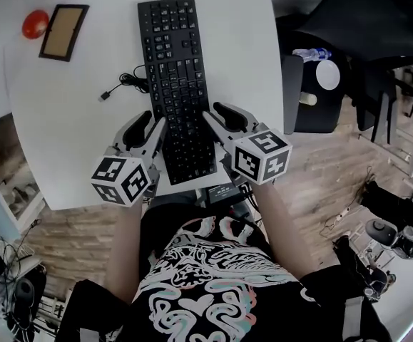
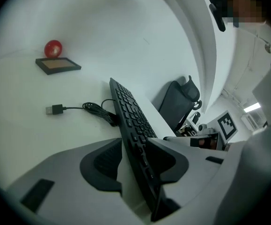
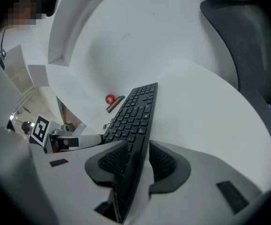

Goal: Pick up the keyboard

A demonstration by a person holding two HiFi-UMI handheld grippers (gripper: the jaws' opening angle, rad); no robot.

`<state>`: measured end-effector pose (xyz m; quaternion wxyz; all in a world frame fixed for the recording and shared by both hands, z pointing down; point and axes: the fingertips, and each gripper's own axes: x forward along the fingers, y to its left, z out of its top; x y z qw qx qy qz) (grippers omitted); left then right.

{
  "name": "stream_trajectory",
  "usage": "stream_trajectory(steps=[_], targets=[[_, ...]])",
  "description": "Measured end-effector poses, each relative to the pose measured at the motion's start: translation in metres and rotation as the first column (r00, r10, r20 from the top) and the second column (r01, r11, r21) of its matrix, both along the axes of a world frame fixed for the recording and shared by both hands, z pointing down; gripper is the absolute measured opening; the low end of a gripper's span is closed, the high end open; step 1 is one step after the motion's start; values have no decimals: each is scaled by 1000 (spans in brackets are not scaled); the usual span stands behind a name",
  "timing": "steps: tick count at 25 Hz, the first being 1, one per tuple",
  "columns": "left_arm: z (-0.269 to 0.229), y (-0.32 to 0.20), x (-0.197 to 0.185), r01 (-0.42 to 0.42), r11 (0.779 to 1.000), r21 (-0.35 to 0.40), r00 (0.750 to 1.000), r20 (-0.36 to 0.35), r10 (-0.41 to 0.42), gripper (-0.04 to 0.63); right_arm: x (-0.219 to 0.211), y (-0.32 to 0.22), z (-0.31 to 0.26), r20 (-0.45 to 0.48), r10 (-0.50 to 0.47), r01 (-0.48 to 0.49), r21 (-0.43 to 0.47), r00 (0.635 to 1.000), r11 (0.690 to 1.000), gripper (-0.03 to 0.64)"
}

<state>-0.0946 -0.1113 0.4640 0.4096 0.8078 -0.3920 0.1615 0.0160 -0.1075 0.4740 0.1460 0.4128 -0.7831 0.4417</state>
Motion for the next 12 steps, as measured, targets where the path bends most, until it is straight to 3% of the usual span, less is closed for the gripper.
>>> stream_trajectory(steps=[7, 12], targets=[[11, -2, 6, -33, 992, -123, 993, -119, 18, 147, 0, -1, 12, -23, -36, 34, -66, 999, 997, 137], [10, -4, 11, -54, 982, -182, 987, -159, 24, 150, -8, 0, 11, 3, -51, 51, -86, 999, 995, 135]])
